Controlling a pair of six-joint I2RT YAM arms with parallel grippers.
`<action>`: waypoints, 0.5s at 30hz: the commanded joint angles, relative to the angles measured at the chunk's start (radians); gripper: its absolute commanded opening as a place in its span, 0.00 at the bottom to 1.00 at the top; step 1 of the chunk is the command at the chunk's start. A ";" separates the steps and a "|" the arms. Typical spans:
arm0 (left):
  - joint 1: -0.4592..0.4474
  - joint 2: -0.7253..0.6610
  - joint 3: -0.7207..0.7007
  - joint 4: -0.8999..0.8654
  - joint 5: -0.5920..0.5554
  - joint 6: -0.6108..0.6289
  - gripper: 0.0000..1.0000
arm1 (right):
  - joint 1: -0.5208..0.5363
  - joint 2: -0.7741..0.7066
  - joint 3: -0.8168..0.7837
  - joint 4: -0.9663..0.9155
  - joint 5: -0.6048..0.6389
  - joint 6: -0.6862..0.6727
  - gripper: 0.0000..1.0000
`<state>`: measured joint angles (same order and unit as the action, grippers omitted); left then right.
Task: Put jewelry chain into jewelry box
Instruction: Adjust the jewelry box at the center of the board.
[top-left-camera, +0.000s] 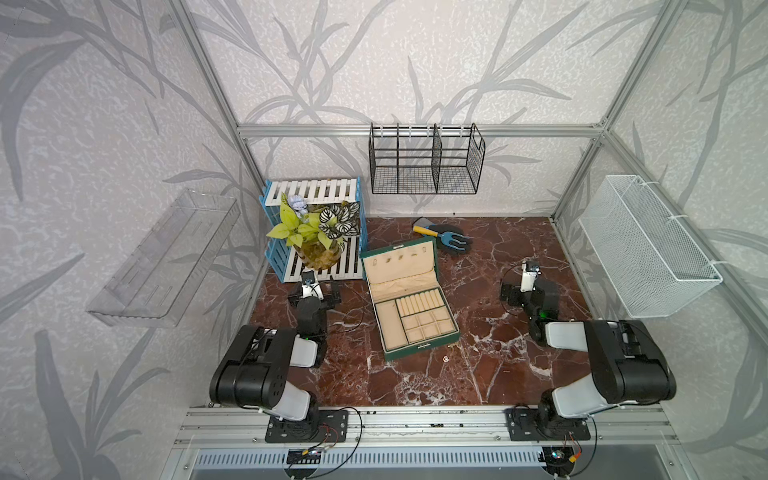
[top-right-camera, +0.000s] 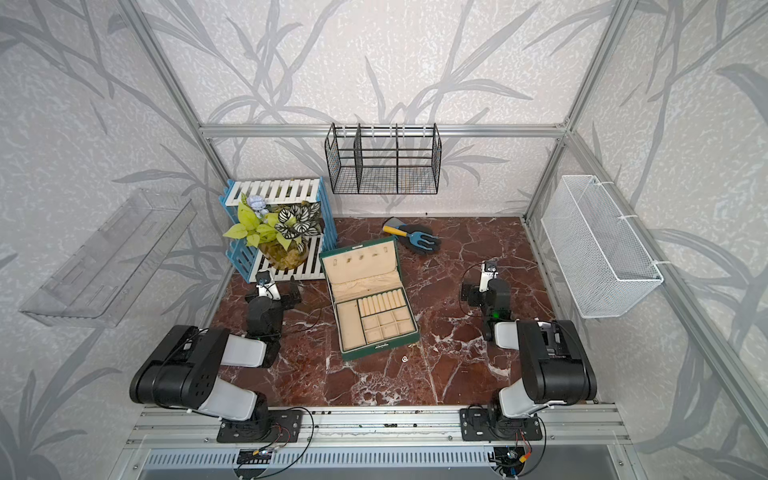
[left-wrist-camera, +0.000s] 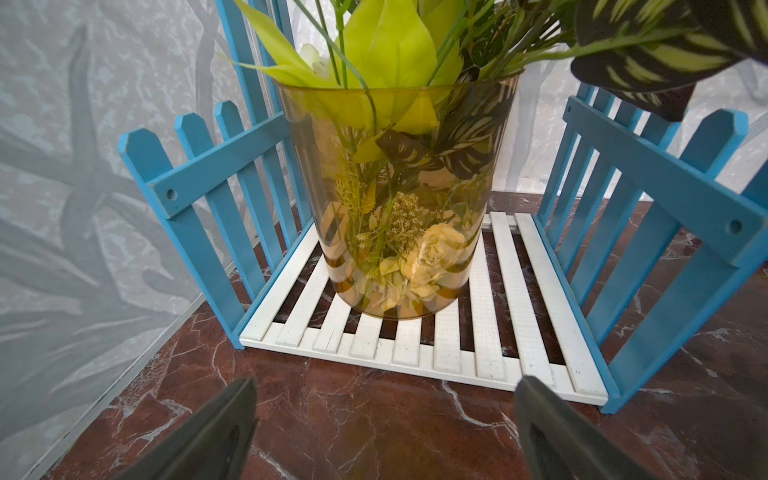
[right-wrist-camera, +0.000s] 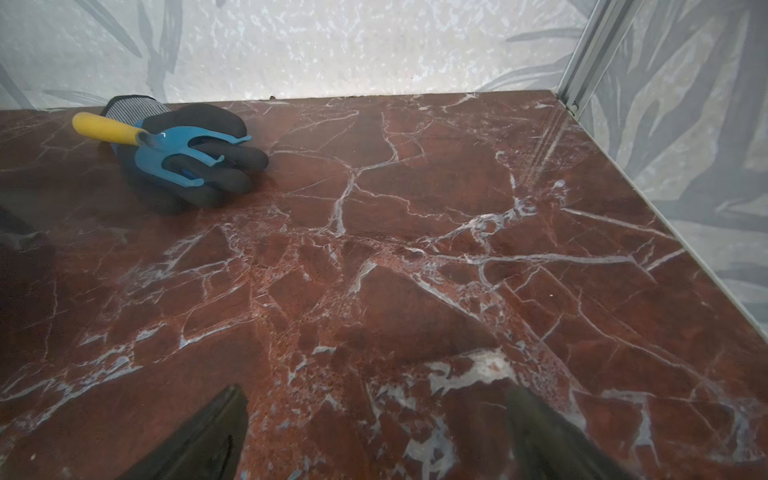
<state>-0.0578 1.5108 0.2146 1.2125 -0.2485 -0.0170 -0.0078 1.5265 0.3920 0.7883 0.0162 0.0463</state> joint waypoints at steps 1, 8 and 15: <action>0.004 0.008 0.023 0.025 0.009 0.012 1.00 | -0.004 0.006 0.027 0.011 -0.010 -0.009 0.99; 0.003 0.009 0.024 0.024 0.009 0.013 1.00 | -0.004 0.006 0.027 0.010 -0.010 -0.009 0.99; 0.003 -0.011 0.031 0.013 0.026 0.023 1.00 | -0.009 -0.012 0.036 -0.006 -0.005 -0.001 0.99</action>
<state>-0.0578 1.5105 0.2146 1.2125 -0.2443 -0.0147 -0.0135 1.5265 0.3946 0.7868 0.0166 0.0467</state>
